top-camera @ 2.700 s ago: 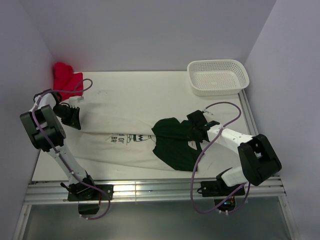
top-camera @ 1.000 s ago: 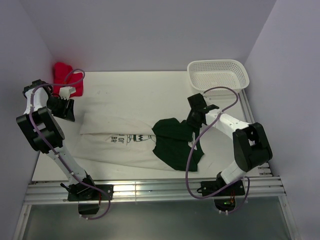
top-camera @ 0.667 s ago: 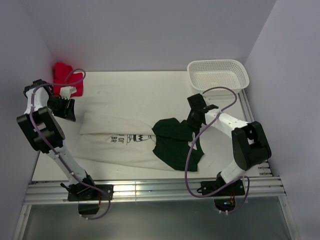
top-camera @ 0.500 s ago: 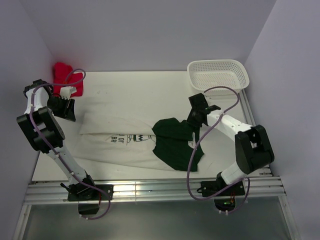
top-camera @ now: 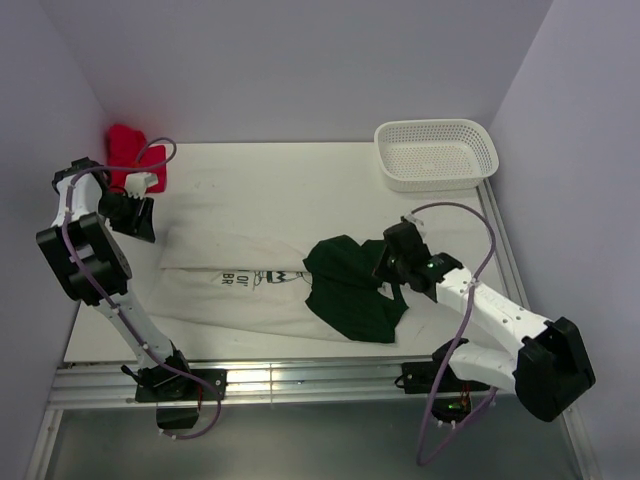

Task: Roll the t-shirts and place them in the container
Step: Fold the tshirt

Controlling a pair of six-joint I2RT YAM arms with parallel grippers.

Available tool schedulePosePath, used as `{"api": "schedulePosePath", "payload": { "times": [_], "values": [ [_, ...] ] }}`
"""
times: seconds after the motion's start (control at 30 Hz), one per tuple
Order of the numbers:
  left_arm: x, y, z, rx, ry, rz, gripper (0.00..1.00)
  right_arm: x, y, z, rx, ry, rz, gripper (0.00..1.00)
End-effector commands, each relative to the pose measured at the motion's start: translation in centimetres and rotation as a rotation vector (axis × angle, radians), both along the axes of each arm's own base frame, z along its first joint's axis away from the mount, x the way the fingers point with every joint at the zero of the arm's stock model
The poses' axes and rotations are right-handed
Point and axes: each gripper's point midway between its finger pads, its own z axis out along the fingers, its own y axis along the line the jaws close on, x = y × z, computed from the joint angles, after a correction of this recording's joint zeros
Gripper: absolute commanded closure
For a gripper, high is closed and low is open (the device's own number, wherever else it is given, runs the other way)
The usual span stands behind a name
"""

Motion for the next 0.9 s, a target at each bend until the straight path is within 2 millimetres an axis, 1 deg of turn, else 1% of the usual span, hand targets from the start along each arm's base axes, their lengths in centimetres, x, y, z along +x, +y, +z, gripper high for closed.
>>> {"api": "schedulePosePath", "payload": {
  "times": [0.0, 0.03, 0.1, 0.13, 0.23, 0.37, 0.43, 0.47, 0.5, 0.6, 0.63, 0.7, 0.73, 0.8, 0.83, 0.87],
  "values": [
    [0.0, -1.0, 1.2, -0.021, -0.030, -0.015, 0.50, -2.1, 0.8, -1.0, 0.029, 0.034, -0.018, 1.00],
    [-0.1, -1.0, 1.0, -0.022, -0.026, -0.017, 0.50, -3.0, 0.8, -2.1, 0.006, 0.055, -0.013, 1.00],
    [-0.2, -1.1, 1.0, -0.021, -0.024, -0.021, 0.50, -4.0, 0.7, -3.0, 0.003, 0.081, -0.027, 1.00],
    [-0.3, -1.1, 0.9, -0.019, -0.021, -0.020, 0.50, -4.7, 0.6, -3.8, -0.001, 0.099, -0.024, 1.00],
    [-0.4, -1.0, 0.7, -0.013, -0.018, -0.025, 0.50, -5.7, 0.1, -4.7, -0.006, 0.118, -0.048, 1.00],
    [-0.5, -1.0, 0.3, -0.011, -0.008, -0.026, 0.50, -6.2, -0.9, -4.8, -0.026, 0.129, -0.082, 0.97],
    [-0.5, -1.0, 0.3, -0.012, -0.007, -0.023, 0.50, -6.1, -0.9, -4.6, -0.027, 0.126, -0.086, 0.85],
    [-0.5, -0.9, 0.1, -0.014, -0.003, -0.021, 0.50, -6.1, -1.1, -4.5, -0.041, 0.127, -0.091, 0.71],
    [-0.5, -0.9, 0.1, -0.010, -0.001, -0.021, 0.50, -5.9, -1.2, -4.1, -0.045, 0.118, -0.095, 0.66],
    [-0.4, -0.8, 0.1, -0.004, -0.003, -0.020, 0.50, -4.8, -1.0, -1.8, -0.038, 0.059, -0.099, 0.57],
    [-0.4, -0.8, 0.1, -0.005, 0.000, -0.020, 0.50, -4.2, -0.7, -0.4, -0.031, 0.036, -0.097, 0.56],
    [-0.4, -0.7, 0.1, -0.004, 0.000, -0.020, 0.50, -3.3, -0.5, 0.9, -0.042, 0.005, -0.085, 0.55],
    [-0.4, -0.6, 0.0, 0.000, 0.003, -0.018, 0.50, -2.4, -0.1, 2.2, -0.035, -0.025, -0.084, 0.54],
    [-0.4, -0.6, 0.0, 0.000, 0.003, -0.017, 0.50, -1.2, 0.5, 2.4, -0.067, -0.027, -0.054, 0.54],
    [-0.4, -0.6, -0.1, 0.001, 0.004, -0.016, 0.50, 0.0, 1.0, 3.5, -0.056, -0.044, -0.051, 0.54],
    [-0.4, -0.6, -0.1, -0.002, 0.006, -0.015, 0.50, 1.0, 1.5, 2.8, -0.084, -0.030, -0.030, 0.54]
  ]
}}
